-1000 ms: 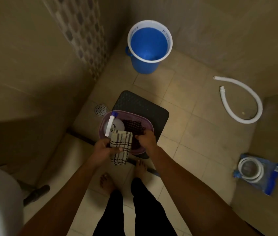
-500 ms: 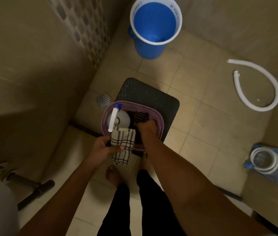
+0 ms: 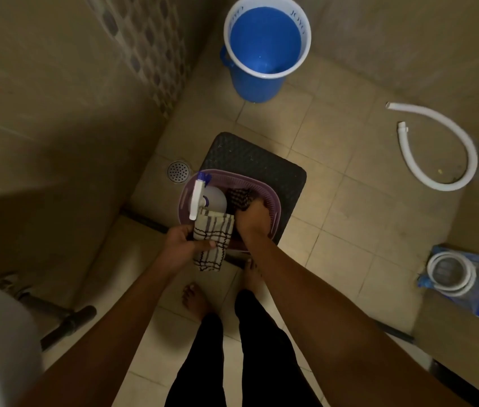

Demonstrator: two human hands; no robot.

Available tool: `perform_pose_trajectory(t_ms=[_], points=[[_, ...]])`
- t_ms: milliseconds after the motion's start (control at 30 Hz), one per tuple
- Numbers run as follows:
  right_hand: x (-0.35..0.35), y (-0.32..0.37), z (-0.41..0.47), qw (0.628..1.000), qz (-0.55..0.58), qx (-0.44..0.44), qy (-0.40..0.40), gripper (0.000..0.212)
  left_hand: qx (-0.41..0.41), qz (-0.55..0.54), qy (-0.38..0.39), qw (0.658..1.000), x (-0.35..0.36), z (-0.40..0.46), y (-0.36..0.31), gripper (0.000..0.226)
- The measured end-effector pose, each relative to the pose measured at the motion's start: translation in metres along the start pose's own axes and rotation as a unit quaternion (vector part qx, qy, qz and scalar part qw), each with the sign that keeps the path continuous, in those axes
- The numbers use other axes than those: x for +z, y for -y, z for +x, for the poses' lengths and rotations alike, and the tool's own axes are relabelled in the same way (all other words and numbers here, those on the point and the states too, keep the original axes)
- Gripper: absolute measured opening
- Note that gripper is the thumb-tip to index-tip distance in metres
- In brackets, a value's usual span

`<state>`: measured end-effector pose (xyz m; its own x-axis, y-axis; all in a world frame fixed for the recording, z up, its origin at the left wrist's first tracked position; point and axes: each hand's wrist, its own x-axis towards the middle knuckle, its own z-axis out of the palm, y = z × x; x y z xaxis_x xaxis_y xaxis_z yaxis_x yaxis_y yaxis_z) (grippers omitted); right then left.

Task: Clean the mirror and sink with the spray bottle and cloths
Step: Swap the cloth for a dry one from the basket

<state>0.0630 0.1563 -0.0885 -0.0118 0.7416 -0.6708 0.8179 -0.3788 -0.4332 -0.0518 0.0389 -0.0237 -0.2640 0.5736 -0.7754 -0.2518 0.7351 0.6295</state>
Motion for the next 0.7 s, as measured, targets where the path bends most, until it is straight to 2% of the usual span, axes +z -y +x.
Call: perform_pose_trajectory(t_ms=[133, 300, 433, 600, 700], points=[[-0.004, 0.005, -0.008, 0.993, -0.099, -0.057, -0.019, 0.034, 0.007, 0.015, -0.012, 1.0, 0.006, 0.005, 0.002, 0.031], [-0.017, 0.005, -0.014, 0.989, -0.115, -0.084, -0.052, 0.036, 0.008, 0.035, -0.027, 0.999, 0.011, 0.01, 0.004, 0.029], [-0.043, 0.001, -0.025, 0.993, -0.076, -0.083, -0.046, 0.043, 0.012, 0.044, -0.034, 0.998, 0.015, 0.009, 0.002, 0.026], [-0.088, -0.012, -0.056, 0.991, 0.047, -0.109, -0.057, 0.017, 0.014, 0.042, -0.011, 0.999, 0.023, 0.0, -0.006, 0.027], [-0.115, -0.024, -0.072, 0.981, 0.149, -0.103, -0.069, 0.01, 0.028, 0.036, -0.005, 0.999, 0.035, -0.001, -0.013, 0.027]])
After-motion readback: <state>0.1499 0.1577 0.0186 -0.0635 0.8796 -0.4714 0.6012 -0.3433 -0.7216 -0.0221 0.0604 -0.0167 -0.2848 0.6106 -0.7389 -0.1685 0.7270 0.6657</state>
